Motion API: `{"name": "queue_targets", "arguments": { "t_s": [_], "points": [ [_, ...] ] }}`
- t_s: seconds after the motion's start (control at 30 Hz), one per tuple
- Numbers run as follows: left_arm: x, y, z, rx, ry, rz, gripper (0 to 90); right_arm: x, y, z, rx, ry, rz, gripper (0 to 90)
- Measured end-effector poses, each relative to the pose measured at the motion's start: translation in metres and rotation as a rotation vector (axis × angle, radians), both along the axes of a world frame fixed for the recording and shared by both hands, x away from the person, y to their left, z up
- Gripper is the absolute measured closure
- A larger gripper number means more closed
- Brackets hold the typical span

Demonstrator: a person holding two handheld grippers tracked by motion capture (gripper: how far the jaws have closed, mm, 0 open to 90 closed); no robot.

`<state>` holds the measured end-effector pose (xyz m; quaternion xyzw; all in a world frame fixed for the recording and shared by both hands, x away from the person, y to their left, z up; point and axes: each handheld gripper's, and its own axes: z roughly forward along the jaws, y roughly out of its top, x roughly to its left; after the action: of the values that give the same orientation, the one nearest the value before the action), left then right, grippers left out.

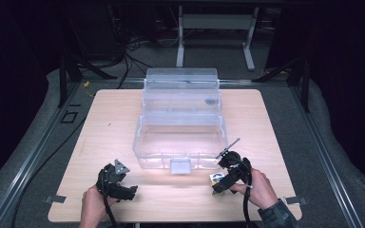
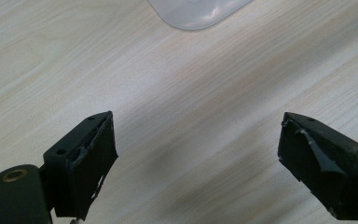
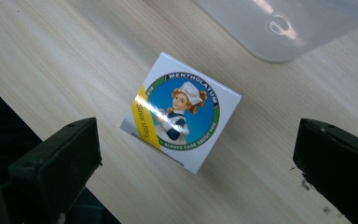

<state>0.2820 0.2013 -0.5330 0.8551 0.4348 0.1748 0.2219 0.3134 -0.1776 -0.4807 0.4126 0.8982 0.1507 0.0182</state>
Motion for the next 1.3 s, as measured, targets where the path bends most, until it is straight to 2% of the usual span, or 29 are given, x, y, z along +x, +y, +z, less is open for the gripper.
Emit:
{"name": "queue_targets", "arguments": {
  "t_s": [0.13,0.3,0.5,0.57,0.67,0.77,0.8,0.83,0.87,0.9,0.93,1.03,1.1,1.17,1.23,1.27,1.3],
  "points": [
    [0.0,-0.001,-0.001,0.003,0.007,-0.011,11.8,0.001,0.004,-0.003,0.014,0.011,0.013,2.7],
    [0.0,-0.002,-0.001,0.009,0.011,-0.017,12.9,0.003,0.014,-0.006,-0.001,0.009,0.019,3.4],
    [-0.001,-0.002,0.0,-0.004,0.009,-0.022,9.2,0.004,0.024,-0.008,0.013,-0.028,0.02,11.6],
    [-0.001,-0.001,0.0,-0.001,0.007,-0.017,9.2,0.004,0.026,-0.009,-0.015,-0.043,0.017,16.3],
    [-0.001,0.0,0.0,-0.004,0.01,-0.016,9.3,0.005,0.025,-0.01,-0.027,-0.039,0.011,20.4],
    [-0.001,0.0,0.0,-0.006,0.009,-0.018,9.4,0.006,0.023,-0.011,-0.019,-0.034,0.012,22.6],
    [-0.001,-0.001,0.0,-0.005,0.008,-0.019,9.4,0.005,0.021,-0.011,-0.041,-0.041,0.014,23.1],
    [0.0,-0.001,0.0,-0.004,0.007,-0.021,9.4,0.006,0.018,-0.012,-0.002,-0.028,0.017,24.3],
    [0.0,-0.001,0.0,-0.006,0.008,-0.021,9.4,0.007,0.017,-0.012,0.005,-0.022,0.018,25.9],
    [0.0,-0.001,0.0,-0.006,0.011,-0.018,9.4,0.007,0.016,-0.011,-0.026,-0.03,0.013,27.6],
    [0.0,-0.001,-0.001,-0.005,0.011,-0.017,9.4,0.007,0.016,-0.011,-0.031,-0.034,0.009,28.9],
    [-0.001,0.0,-0.001,-0.007,0.011,-0.016,9.5,0.006,0.014,-0.011,-0.01,-0.03,0.022,37.5],
    [-0.001,0.0,-0.001,-0.006,0.012,-0.015,9.8,0.005,0.014,-0.01,-0.009,-0.029,0.023,39.3],
    [0.0,0.0,-0.001,-0.006,0.014,-0.015,9.9,0.005,0.015,-0.009,-0.041,-0.034,0.028,41.4],
    [-0.001,0.0,-0.001,-0.005,0.015,-0.015,10.2,0.005,0.014,-0.009,-0.039,-0.027,0.041,43.4],
    [-0.001,0.0,-0.001,-0.005,0.015,-0.014,10.3,0.005,0.015,-0.007,-0.087,-0.034,0.041,43.7],
    [-0.001,0.0,-0.001,-0.005,0.015,-0.014,10.3,0.005,0.015,-0.007,-0.087,-0.034,0.041,43.7]
  ]
}}
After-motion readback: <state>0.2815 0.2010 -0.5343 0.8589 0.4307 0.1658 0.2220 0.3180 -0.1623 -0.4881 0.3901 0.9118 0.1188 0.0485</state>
